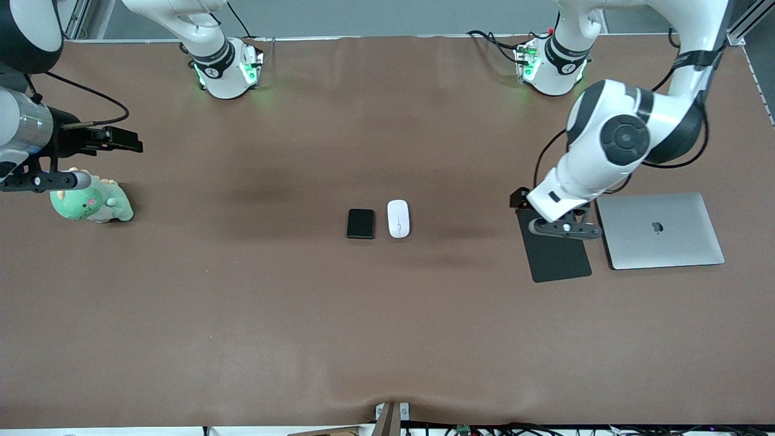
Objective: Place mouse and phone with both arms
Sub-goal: 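Reach the left gripper toward the white mouse while the right gripper reaches the phone, then lower the left gripper over the white mouse and close it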
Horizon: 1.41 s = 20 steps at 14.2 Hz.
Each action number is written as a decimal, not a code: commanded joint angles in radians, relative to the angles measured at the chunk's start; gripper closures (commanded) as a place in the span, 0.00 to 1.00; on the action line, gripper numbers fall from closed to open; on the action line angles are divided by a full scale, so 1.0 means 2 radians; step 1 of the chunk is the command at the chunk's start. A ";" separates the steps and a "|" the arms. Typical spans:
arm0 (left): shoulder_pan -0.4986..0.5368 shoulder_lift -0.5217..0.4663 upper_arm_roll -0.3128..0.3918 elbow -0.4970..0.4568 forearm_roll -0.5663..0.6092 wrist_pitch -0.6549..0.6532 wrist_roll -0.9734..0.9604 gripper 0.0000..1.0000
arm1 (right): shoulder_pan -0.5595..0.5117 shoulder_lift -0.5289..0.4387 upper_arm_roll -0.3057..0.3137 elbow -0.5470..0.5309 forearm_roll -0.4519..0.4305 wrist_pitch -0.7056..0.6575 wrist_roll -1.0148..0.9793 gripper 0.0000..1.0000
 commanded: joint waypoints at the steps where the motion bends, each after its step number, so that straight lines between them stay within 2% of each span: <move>1: -0.017 0.021 -0.001 0.005 0.012 0.027 -0.033 0.00 | 0.013 0.005 -0.001 0.006 0.007 -0.007 0.001 0.00; 8: -0.086 0.082 -0.001 0.018 0.012 0.093 -0.130 0.00 | 0.026 0.019 -0.001 0.006 0.044 -0.004 0.015 0.00; 13: -0.126 0.151 0.000 0.087 0.035 0.093 -0.192 0.00 | 0.035 0.027 -0.001 0.006 0.075 -0.002 0.060 0.00; 18: -0.174 0.233 0.004 0.166 0.050 0.094 -0.250 0.03 | 0.051 0.038 -0.001 0.006 0.078 0.010 0.093 0.00; 20: -0.189 0.244 0.005 0.170 0.054 0.095 -0.264 0.05 | 0.059 0.042 -0.001 0.007 0.080 0.015 0.096 0.00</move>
